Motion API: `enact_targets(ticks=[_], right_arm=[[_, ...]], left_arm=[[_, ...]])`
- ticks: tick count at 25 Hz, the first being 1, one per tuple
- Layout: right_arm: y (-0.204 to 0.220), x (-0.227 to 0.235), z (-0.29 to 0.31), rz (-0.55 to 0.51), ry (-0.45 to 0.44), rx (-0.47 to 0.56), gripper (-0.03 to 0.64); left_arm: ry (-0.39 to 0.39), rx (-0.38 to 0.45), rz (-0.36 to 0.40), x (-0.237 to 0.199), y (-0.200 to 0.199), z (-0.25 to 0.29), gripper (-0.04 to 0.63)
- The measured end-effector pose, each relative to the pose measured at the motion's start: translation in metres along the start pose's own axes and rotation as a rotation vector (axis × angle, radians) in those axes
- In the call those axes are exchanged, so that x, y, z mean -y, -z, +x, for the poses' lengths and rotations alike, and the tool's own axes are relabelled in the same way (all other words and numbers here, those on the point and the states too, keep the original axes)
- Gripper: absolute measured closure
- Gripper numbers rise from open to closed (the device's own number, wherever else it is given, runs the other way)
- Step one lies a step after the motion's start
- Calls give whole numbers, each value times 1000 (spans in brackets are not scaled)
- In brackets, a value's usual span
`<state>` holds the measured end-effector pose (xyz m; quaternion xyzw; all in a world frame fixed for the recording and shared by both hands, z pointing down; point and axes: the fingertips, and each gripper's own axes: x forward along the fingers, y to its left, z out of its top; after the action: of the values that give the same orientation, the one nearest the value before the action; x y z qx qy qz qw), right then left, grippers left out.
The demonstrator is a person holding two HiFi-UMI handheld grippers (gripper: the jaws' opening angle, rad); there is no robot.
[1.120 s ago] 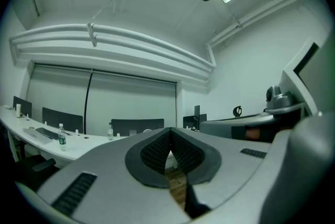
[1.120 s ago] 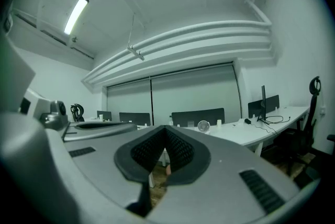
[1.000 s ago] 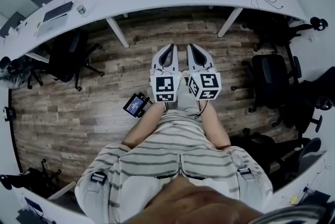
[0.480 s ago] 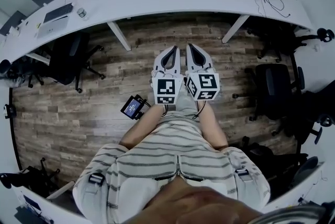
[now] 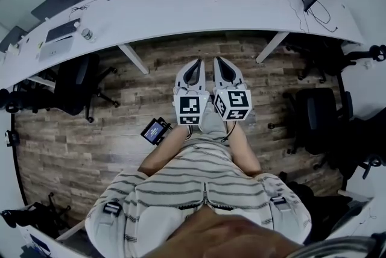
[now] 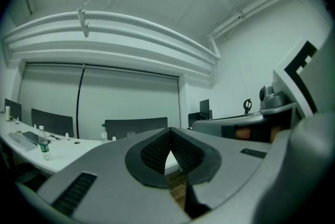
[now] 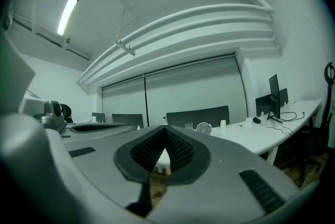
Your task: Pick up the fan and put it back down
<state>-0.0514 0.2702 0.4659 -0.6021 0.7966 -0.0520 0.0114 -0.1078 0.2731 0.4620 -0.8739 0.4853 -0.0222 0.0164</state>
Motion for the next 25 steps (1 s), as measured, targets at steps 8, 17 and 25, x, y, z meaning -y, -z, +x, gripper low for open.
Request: enact_targets(ticks=[8, 17, 25], right_arm=[[-34, 70, 79, 4, 0, 3, 606], [-61, 136, 152, 24, -14, 2, 606], [-61, 168, 184, 62, -32, -3, 606]], left_arm=[[-5, -5, 3, -13, -25, 106, 588], [-15, -33, -6, -23, -38, 204, 588], [-14, -43, 2, -21, -38, 250, 588]])
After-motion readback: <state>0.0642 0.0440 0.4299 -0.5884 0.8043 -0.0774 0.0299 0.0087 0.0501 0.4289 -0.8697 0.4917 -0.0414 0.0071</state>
